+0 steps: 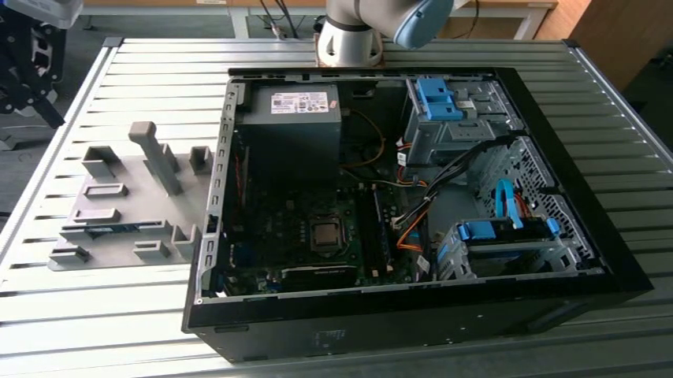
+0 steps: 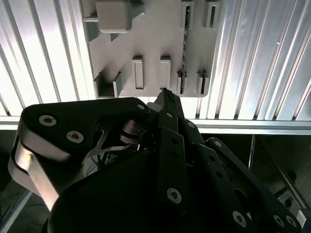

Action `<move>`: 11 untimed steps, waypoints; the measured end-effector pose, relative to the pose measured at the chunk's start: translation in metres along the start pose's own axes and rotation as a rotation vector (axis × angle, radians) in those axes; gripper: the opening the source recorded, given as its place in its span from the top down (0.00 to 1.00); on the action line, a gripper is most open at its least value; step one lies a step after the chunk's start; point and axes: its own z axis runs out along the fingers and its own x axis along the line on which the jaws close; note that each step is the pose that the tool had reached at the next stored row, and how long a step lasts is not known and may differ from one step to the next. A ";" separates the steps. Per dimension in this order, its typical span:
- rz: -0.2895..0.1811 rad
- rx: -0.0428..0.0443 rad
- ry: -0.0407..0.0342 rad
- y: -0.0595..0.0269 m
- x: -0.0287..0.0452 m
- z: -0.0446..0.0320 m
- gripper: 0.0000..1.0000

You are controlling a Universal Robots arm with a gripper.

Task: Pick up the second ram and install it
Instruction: 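Pick up the second ram and move it above second insertion slot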

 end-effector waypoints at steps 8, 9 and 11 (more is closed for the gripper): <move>-0.116 -0.0016 0.0055 0.0000 0.0000 0.0006 0.89; -0.130 -0.0018 0.0062 0.0000 0.0000 0.0007 0.89; -0.159 -0.0022 0.0076 0.0000 0.0000 0.0011 0.89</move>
